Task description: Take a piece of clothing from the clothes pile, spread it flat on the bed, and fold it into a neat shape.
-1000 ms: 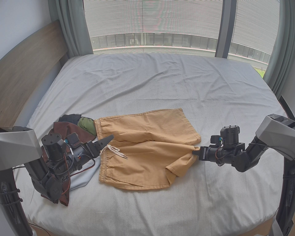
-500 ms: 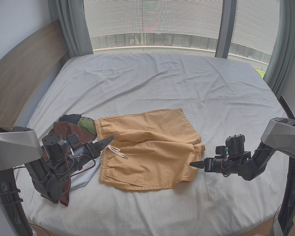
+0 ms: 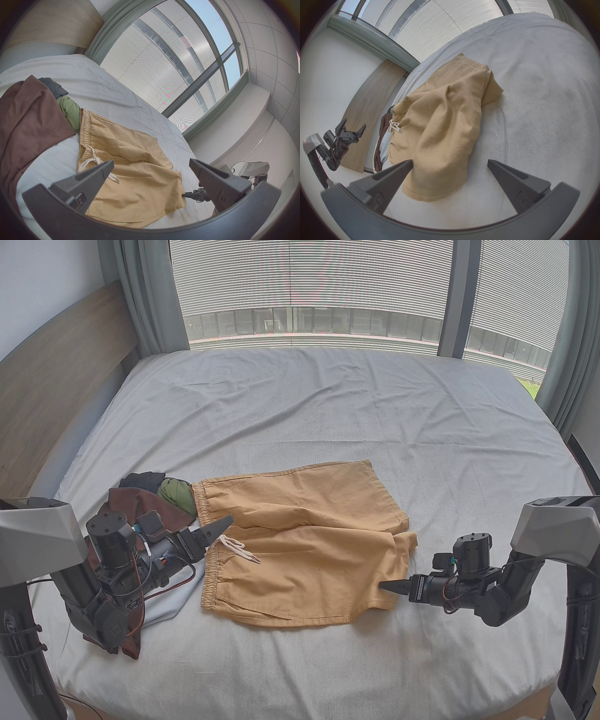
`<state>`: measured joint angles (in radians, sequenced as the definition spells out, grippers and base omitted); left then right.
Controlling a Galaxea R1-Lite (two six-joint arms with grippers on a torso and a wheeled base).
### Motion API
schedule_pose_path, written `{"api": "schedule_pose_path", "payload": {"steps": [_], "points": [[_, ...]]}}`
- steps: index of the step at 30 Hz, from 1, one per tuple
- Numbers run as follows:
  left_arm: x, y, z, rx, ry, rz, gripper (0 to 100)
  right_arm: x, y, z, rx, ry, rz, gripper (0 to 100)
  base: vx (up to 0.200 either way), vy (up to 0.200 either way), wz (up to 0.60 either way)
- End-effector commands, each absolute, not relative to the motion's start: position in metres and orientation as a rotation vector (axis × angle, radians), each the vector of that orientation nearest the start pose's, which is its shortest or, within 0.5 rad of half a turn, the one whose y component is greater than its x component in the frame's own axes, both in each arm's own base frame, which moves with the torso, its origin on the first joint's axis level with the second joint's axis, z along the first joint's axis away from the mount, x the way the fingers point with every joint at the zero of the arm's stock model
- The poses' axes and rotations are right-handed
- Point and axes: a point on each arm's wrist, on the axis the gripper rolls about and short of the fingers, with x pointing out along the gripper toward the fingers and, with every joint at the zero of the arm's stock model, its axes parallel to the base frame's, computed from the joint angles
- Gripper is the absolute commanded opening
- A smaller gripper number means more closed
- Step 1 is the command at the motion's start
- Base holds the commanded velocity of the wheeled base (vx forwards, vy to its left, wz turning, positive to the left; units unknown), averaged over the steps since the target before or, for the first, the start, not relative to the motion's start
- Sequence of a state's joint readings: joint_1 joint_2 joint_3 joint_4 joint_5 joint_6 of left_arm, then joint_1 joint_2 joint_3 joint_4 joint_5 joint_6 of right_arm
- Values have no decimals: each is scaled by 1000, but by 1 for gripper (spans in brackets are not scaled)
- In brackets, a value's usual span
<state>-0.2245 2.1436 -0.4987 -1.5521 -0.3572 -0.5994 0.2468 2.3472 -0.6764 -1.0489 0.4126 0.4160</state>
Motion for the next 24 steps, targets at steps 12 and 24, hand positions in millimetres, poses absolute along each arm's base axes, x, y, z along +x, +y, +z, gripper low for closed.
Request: {"api": "schedule_pose_path", "payload": {"steps": [12,24], "points": [[316,-80,66,-588,254,-537,100,357,131,-44,510,799,589,100,0,0,0],[316,-81,66,-587,253,-541,100,324,122,-32,560,826,646,100,0,0,0]]}}
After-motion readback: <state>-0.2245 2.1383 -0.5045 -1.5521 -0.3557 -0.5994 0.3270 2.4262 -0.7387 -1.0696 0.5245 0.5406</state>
